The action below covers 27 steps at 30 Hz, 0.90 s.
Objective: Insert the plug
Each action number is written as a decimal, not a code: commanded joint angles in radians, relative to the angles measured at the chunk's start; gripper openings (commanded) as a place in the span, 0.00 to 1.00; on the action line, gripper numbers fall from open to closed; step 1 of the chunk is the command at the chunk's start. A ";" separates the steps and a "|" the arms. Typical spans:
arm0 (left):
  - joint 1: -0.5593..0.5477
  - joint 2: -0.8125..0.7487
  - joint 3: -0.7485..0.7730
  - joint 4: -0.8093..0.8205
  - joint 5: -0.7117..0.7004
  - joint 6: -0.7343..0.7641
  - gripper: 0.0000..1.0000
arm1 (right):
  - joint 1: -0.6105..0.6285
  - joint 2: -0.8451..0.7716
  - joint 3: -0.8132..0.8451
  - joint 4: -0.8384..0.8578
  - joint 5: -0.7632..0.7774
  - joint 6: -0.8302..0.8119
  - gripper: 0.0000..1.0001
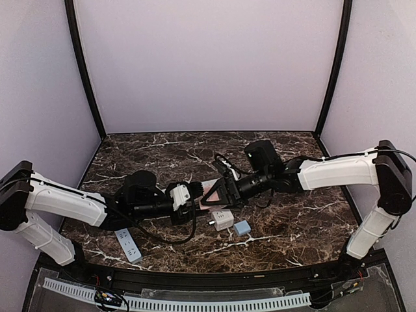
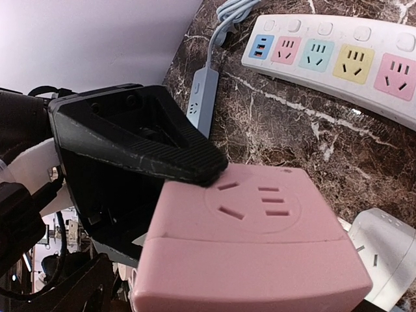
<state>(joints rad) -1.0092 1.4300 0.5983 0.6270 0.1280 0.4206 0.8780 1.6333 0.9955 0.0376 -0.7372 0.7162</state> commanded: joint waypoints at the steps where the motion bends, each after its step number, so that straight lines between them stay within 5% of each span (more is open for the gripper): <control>1: -0.005 -0.029 -0.003 -0.014 0.044 0.012 0.01 | 0.010 0.004 0.028 0.001 0.000 -0.024 0.92; 18: -0.010 -0.026 0.005 -0.051 0.057 0.024 0.01 | 0.006 0.000 0.028 -0.023 0.031 -0.035 0.88; 27: -0.018 0.006 0.018 -0.033 0.008 0.027 0.01 | 0.009 -0.004 0.011 -0.013 0.007 -0.027 0.62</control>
<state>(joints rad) -1.0176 1.4296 0.5995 0.5858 0.1558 0.4419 0.8753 1.6344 0.9985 -0.0277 -0.6926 0.6960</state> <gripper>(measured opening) 0.595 0.657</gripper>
